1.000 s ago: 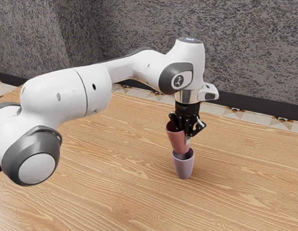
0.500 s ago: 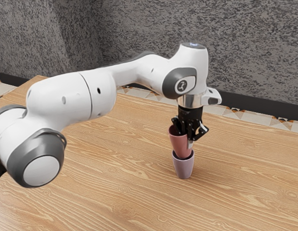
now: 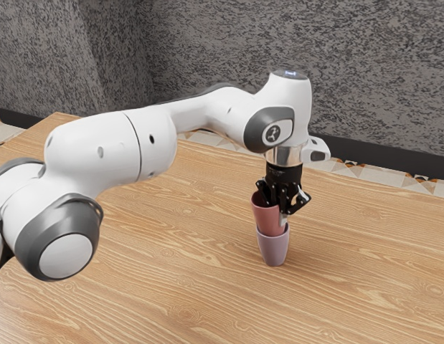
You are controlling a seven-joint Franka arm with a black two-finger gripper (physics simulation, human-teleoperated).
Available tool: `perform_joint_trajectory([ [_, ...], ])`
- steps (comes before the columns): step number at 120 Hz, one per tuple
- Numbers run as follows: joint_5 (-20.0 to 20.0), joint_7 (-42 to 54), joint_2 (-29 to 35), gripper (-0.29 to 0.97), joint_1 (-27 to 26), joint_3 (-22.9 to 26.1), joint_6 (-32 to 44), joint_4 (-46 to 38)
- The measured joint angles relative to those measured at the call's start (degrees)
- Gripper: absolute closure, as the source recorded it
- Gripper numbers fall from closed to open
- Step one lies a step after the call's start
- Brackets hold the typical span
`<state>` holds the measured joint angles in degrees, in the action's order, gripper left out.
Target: Place the left cup onto the right cup
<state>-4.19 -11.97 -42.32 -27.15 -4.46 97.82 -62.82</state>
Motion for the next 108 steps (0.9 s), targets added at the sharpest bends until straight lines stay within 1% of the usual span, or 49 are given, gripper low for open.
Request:
perform_joint_trajectory([
  [23, -0.3, -0.1, -0.1, 0.37, 0.0, -0.1, 0.1, 0.0],
  [31, -0.3, -0.2, -0.1, 0.27, 0.1, -0.1, 0.1, 0.0],
  [41, -0.3, -0.2, -0.1, 0.19, 0.0, -0.1, 0.1, 0.0],
  [53, -0.3, -0.2, -0.1, 0.12, 0.0, -0.1, -0.1, 0.2],
  [68, -0.1, -0.3, -0.1, 0.08, 0.0, -0.1, -0.4, 0.7],
  [92, 0.1, -0.3, 0.3, 0.04, -0.2, -0.1, -2.6, 4.6],
  [108, 0.1, -0.4, 1.6, 0.03, -0.3, -0.1, -4.7, 6.1],
])
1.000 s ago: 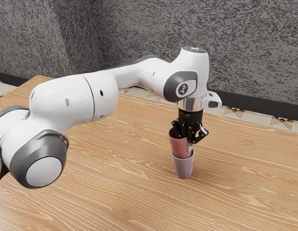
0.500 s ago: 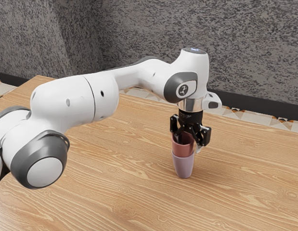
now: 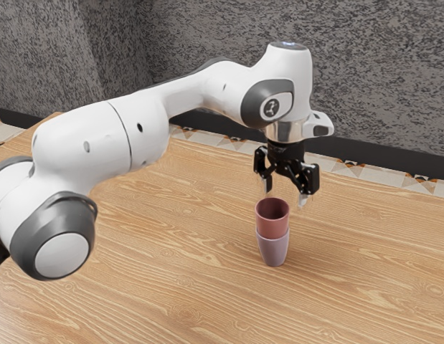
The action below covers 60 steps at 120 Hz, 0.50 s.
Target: Place the left cup onto the right cup
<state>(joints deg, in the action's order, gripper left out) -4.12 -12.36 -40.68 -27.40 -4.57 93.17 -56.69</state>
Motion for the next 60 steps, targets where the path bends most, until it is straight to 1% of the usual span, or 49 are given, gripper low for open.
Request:
perform_joint_trajectory([
  [12, -0.1, 0.0, 3.6, 0.02, 0.4, 0.6, -2.1, 0.1],
  [24, 0.0, 0.1, 9.9, 0.02, 2.3, 2.9, -4.5, -2.3],
  [36, 0.4, 1.2, 18.7, 0.02, 4.9, 5.5, -6.4, -9.9],
  [44, 1.8, 2.4, 25.3, 0.02, 6.2, 6.6, -7.3, -16.0],
  [52, 4.1, 3.6, 31.2, 0.02, 6.7, 6.3, -7.7, -21.7],
  [60, 6.4, 4.6, 35.9, 0.02, 6.6, 4.6, -8.0, -25.8],
])
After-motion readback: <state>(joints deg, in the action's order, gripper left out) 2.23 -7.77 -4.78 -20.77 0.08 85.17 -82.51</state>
